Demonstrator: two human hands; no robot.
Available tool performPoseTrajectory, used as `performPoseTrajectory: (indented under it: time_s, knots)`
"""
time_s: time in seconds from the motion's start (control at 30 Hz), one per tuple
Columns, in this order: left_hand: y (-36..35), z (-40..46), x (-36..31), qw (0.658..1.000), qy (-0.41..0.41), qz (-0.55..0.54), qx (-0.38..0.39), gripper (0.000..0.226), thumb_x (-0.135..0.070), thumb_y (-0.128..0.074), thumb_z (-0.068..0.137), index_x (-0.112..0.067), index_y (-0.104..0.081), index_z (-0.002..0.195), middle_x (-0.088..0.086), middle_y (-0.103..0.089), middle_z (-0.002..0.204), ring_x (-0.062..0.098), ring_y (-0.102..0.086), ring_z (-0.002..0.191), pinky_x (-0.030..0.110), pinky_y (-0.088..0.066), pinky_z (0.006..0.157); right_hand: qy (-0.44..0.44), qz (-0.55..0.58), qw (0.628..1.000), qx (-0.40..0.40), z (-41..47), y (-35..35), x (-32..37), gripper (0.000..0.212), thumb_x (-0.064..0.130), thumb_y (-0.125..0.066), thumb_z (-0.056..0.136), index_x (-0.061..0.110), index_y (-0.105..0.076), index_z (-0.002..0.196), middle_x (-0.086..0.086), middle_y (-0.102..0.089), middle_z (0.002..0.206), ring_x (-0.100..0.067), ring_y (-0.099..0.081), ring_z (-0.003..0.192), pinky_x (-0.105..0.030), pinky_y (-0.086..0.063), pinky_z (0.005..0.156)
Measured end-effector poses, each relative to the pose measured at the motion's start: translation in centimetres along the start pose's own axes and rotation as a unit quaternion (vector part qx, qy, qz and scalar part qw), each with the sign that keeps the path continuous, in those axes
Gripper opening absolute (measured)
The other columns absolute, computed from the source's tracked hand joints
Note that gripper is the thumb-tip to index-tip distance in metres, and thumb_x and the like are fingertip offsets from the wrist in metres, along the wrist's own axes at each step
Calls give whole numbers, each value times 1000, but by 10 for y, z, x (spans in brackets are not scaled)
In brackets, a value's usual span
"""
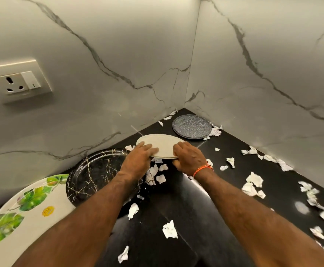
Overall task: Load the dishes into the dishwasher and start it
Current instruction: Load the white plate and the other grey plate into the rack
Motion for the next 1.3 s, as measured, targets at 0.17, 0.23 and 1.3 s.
performPoseTrajectory:
  time_s: [0.17, 0.23, 1.3]
  knots:
    - [-9, -62, -24, 996, -83, -22, -13, 58, 3, -55, 92, -23, -55, 145, 11, -52, 150, 35, -36, 146, 44, -23, 125, -65, 16, 996, 53, -68, 14, 10, 40, 18, -64, 76, 18, -65, 116, -3, -64, 116, -29, -57, 108, -37, -48, 89]
    - [-12, -83, -35, 993, -110, -42, -20, 58, 4, -58, 90, -21, -58, 142, 11, -56, 146, 36, -42, 142, 45, -27, 123, -68, 2, 997, 48, -98, 21, 12, 48, 14, -62, 80, 19, -66, 128, -3, -67, 126, -29, -58, 114, -38, -48, 98]
    - [-68, -284, -401, 787, -600, -141, 31, 34, -22, -65, 93, -3, -70, 121, 15, -69, 123, 33, -61, 121, 49, -53, 100, -459, -76, 883, -63, -634, 153, 87, 53, 18, -64, 75, 16, -67, 128, -9, -68, 128, -33, -66, 111, -46, -58, 89]
Point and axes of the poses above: each hand's wrist, its own z-axis towards the middle knuckle, its own y-axis out of the back of the hand, x = y × z, the point moved 3 cm from there along z, towards the middle knuckle
